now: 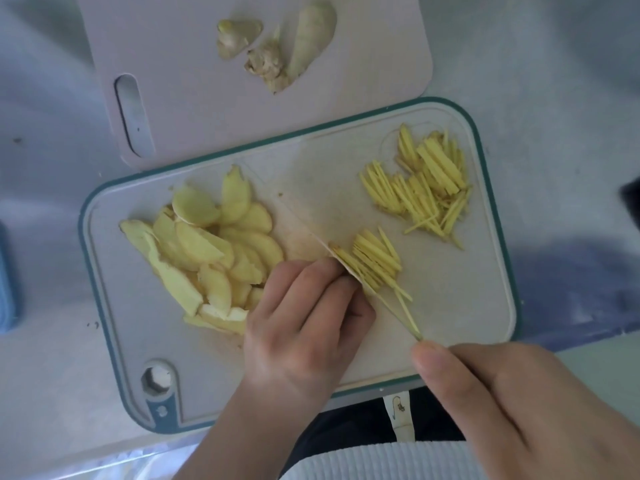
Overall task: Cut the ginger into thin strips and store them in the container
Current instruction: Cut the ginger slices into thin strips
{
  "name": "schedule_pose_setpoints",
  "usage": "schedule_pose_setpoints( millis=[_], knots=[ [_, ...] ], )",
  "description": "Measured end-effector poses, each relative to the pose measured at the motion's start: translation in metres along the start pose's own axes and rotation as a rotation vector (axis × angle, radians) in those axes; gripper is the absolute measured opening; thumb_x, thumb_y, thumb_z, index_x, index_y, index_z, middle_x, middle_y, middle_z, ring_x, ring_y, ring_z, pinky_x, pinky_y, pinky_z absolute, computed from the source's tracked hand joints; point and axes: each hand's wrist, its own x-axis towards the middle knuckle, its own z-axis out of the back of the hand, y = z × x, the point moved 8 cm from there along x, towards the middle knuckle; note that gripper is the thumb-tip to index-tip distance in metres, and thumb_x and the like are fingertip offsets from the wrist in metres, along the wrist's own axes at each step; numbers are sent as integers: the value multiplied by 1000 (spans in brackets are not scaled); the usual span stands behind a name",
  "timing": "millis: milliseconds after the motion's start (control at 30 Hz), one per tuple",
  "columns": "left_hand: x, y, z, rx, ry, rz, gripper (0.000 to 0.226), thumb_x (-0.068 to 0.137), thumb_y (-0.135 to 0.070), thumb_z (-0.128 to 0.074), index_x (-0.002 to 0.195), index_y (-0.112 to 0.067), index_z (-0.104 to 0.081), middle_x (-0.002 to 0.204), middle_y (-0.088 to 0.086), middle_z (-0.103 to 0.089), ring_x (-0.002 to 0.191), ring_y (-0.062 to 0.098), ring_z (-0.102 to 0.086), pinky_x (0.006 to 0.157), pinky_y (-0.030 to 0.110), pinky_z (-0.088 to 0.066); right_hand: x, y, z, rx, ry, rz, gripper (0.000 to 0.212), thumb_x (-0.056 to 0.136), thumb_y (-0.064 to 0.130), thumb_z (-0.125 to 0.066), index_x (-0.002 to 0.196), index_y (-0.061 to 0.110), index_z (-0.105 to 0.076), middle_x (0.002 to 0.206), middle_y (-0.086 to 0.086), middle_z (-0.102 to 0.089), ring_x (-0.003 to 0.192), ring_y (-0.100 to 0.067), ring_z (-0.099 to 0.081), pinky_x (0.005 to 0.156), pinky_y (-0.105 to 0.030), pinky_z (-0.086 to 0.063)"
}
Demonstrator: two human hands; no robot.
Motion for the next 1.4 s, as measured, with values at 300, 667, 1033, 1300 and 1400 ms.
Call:
schedule_pose_setpoints(
  millis=[300,667,1033,1300,1400],
  knots=[
    [5,-2,3,-58,-35,-3,44,98,-6,-53,56,1,-65,65,11,-63,66,22,-50,74,19,-35,38,28,-10,178,85,77,72,80,75,-18,50,13,-37,44,0,-42,42,-14,-41,41,-18,-32],
    [3,-1,1,-28,-24,-18,34,96,-5,-63,64,3,-71,75,10,-71,71,21,-56,80,18,-41,32,17,-17,129,130,34,77,79,80,-10,52,13,-36,43,1,-40,41,-14,-38,42,-19,-32],
    [-2,-1,3,-9,-33,-32,19,85,2,-75,66,0,-73,77,6,-73,75,26,-71,76,31,-54,1,1,-16,72,148,-12,72,65,88,2,72,37,-48,65,24,-53,63,-7,-51,49,-24,-33],
    [0,1,3,-46,-50,25,45,100,-7,-55,58,1,-67,66,11,-63,64,26,-60,72,27,-45,24,25,-6,102,28,108,74,87,76,-15,51,16,-41,43,0,-40,43,-14,-41,42,-21,-33],
    [-1,4,1,-8,-37,30,19,80,6,-75,62,1,-70,73,9,-70,69,26,-67,75,29,-54,-1,6,-8,49,64,-24,76,64,87,2,69,32,-51,66,20,-55,62,-11,-50,52,-27,-37]
  ],
)
